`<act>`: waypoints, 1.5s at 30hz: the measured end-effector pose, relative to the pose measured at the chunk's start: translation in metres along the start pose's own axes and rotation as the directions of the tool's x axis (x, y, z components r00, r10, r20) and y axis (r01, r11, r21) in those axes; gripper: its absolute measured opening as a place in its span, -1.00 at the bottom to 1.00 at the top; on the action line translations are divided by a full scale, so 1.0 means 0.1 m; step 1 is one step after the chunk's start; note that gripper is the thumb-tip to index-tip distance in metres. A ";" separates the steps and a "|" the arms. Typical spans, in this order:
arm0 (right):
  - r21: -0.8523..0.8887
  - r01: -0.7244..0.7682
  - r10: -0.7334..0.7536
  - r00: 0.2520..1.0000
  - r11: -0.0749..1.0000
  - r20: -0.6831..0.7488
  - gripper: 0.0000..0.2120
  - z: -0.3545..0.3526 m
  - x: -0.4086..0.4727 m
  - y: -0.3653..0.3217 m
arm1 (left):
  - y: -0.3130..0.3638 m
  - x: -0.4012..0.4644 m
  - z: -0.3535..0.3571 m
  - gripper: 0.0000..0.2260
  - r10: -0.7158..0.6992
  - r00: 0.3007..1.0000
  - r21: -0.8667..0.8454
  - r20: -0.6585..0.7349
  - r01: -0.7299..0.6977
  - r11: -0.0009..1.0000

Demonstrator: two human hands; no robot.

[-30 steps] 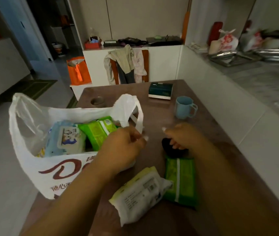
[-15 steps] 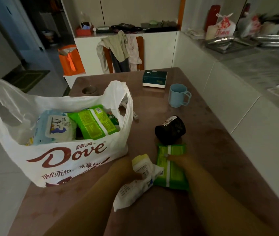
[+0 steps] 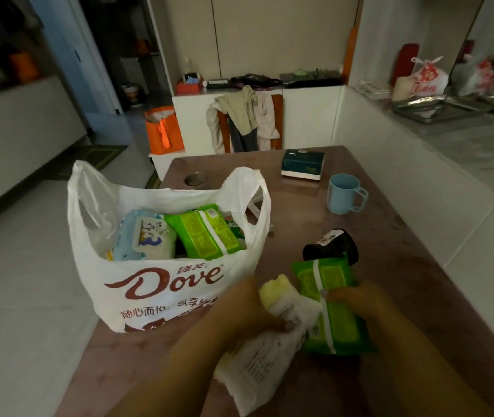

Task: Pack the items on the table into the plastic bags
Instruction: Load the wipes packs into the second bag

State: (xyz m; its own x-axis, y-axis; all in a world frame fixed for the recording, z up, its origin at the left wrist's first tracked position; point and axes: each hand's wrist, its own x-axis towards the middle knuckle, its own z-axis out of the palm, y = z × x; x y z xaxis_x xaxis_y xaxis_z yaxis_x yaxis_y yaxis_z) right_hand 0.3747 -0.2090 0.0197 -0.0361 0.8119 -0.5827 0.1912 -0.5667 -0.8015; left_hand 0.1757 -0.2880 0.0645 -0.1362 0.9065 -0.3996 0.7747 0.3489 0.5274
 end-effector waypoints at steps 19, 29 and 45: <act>0.626 0.239 -0.517 0.799 0.742 0.308 -0.71 0.54 -0.76 -1.09 | -0.55 0.40 -1.47 -0.29 -0.351 0.729 -0.439 -0.587 0.078 0.895; 0.309 0.139 -0.296 0.780 0.941 0.551 -0.80 1.55 -0.64 -1.27 | -0.76 -0.27 -1.77 -0.42 -0.023 0.200 0.071 -0.979 0.449 0.891; -0.382 0.793 -0.726 0.598 0.474 0.339 -0.62 2.83 -0.41 -1.28 | -1.05 -0.53 -2.38 -0.61 -0.264 0.939 -0.951 -0.222 -0.148 0.273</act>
State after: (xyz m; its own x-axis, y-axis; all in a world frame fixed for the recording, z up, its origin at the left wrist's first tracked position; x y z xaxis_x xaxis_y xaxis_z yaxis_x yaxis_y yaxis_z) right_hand 0.0743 -0.2101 0.1079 -0.4933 0.8493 0.1880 0.4371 0.4289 -0.7906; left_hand -0.0454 -0.3163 0.2084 -0.4691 0.8117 -0.3480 -0.3555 0.1872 0.9158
